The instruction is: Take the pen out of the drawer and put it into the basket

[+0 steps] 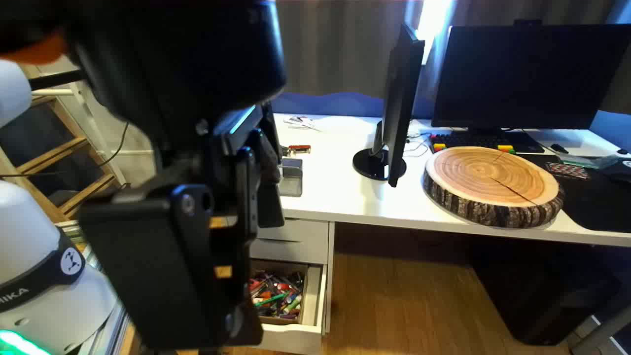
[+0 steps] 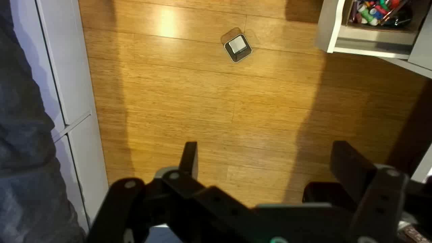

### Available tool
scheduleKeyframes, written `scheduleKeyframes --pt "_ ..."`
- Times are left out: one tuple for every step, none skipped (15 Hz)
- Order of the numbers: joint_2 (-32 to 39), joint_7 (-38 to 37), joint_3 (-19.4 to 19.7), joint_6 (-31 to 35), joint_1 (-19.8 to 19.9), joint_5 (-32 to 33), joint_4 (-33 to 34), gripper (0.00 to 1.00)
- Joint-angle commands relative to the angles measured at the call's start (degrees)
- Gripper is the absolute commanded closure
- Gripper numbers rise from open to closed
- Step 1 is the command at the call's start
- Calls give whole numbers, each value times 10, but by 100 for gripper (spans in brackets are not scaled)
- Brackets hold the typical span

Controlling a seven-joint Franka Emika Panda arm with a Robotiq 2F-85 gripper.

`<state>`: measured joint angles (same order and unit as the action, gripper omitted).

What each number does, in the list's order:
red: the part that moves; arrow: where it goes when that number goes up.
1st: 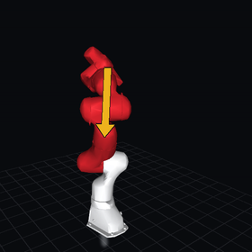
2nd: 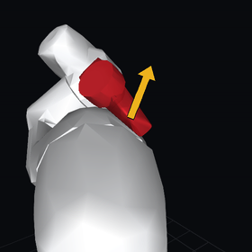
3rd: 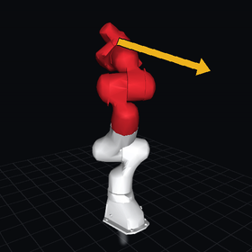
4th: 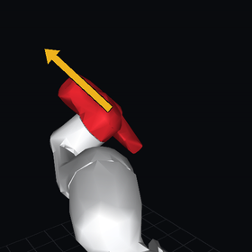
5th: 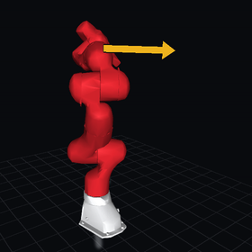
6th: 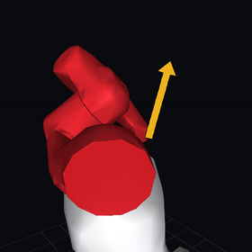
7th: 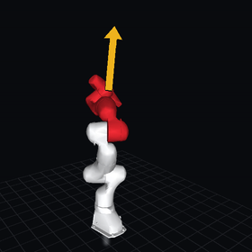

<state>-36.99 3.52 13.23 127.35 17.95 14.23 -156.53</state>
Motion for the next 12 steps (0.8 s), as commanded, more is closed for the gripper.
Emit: scheduleKeyframes --pt "0 2 -3 -1 2 -2 1 0" --pt "0 2 -3 -1 2 -2 1 0" --pt "0 2 -3 -1 2 -2 1 0" --pt "0 2 -3 -1 2 -2 1 0" --pt "0 2 -3 -1 2 -2 1 0" --pt "0 2 -3 -1 2 -2 1 0" --pt "0 2 -3 -1 2 -2 1 0" --pt "31 -2 -13 -2 -10 -4 8 0" --pt "48 0 -18 2 -21 -6 7 0" --pt "65 4 -27 3 -34 -6 3 0" --pt "78 10 -34 7 -47 -6 -2 0" --pt "91 14 -43 6 -61 -6 -7 0"
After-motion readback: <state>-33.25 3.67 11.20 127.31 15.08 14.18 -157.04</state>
